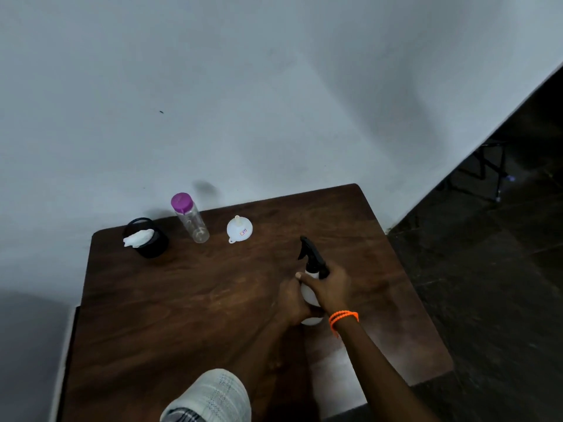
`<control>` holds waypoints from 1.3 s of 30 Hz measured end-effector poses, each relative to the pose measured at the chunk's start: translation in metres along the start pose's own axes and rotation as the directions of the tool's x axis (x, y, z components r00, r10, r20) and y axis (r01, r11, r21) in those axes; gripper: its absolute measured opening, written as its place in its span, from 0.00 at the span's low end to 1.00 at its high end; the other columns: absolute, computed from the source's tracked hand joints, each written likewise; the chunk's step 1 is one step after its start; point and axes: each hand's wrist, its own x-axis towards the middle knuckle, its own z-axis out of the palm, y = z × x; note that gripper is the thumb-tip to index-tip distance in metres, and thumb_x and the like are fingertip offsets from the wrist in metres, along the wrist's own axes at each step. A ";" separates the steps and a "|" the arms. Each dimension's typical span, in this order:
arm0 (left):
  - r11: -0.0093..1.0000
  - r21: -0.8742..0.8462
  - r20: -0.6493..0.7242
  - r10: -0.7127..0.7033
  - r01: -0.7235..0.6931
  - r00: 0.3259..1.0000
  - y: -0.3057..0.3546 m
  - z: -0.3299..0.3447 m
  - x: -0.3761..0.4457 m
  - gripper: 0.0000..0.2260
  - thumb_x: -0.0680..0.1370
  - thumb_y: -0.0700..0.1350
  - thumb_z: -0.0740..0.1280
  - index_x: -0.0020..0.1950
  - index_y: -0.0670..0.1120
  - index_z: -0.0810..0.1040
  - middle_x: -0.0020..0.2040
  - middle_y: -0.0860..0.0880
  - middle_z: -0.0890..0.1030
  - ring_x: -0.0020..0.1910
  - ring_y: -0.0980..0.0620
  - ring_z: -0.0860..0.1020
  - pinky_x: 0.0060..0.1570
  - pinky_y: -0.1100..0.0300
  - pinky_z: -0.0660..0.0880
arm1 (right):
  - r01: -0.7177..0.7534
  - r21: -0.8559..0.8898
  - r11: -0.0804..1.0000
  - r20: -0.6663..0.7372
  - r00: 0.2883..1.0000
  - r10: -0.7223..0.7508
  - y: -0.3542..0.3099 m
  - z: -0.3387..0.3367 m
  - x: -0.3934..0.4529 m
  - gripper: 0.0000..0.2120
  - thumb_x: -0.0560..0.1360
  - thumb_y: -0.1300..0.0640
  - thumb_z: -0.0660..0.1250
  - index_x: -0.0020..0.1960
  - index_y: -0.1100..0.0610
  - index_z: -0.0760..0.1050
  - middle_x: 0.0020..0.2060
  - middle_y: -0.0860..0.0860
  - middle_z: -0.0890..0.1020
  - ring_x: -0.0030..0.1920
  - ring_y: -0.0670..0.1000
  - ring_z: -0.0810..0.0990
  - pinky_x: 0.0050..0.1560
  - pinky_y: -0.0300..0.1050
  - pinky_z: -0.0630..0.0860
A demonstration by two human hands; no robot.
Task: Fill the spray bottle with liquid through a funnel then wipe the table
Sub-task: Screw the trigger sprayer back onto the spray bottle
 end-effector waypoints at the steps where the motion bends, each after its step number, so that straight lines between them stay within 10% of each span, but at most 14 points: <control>1: 0.999 0.010 0.112 0.030 -0.031 0.993 0.008 -0.010 0.013 0.35 0.66 0.75 0.66 0.60 0.49 0.77 0.54 0.55 0.79 0.49 0.61 0.75 0.47 0.77 0.69 | 0.021 0.011 1.000 0.019 1.000 -0.022 -0.006 0.003 0.008 0.16 0.62 0.49 0.85 0.44 0.52 0.82 0.36 0.43 0.83 0.38 0.40 0.81 0.37 0.35 0.73; 4: 0.996 0.073 0.076 0.035 -0.041 0.996 0.007 -0.046 0.043 0.36 0.67 0.57 0.79 0.71 0.50 0.72 0.69 0.51 0.75 0.66 0.54 0.74 0.67 0.60 0.70 | 0.055 0.051 0.997 0.075 0.995 -0.059 -0.026 0.012 0.039 0.21 0.60 0.53 0.86 0.47 0.49 0.79 0.39 0.44 0.83 0.40 0.42 0.81 0.39 0.38 0.75; 6: 0.997 -0.072 -0.128 0.027 -0.037 0.991 -0.001 -0.057 0.067 0.38 0.57 0.58 0.83 0.66 0.53 0.77 0.63 0.55 0.79 0.63 0.54 0.77 0.63 0.51 0.75 | 0.044 0.111 0.993 0.104 0.993 -0.055 -0.036 0.026 0.067 0.28 0.59 0.56 0.87 0.51 0.51 0.75 0.43 0.48 0.84 0.43 0.45 0.82 0.43 0.41 0.78; 15: 0.958 -0.287 -0.201 -0.067 0.007 0.977 -0.006 -0.084 0.134 0.36 0.58 0.49 0.85 0.65 0.52 0.79 0.57 0.55 0.82 0.56 0.55 0.81 0.55 0.58 0.79 | 0.125 0.180 0.976 0.248 0.954 -0.168 -0.054 0.048 0.149 0.19 0.63 0.67 0.82 0.50 0.58 0.81 0.46 0.57 0.87 0.48 0.54 0.85 0.52 0.55 0.81; 39: 0.981 -0.193 -0.269 -0.072 0.019 0.961 -0.017 -0.068 0.189 0.35 0.60 0.66 0.74 0.60 0.47 0.79 0.54 0.50 0.83 0.53 0.50 0.81 0.49 0.51 0.80 | 0.098 0.303 0.948 0.261 0.948 -0.181 -0.059 0.060 0.196 0.24 0.64 0.75 0.77 0.55 0.58 0.80 0.51 0.61 0.86 0.51 0.54 0.85 0.55 0.50 0.81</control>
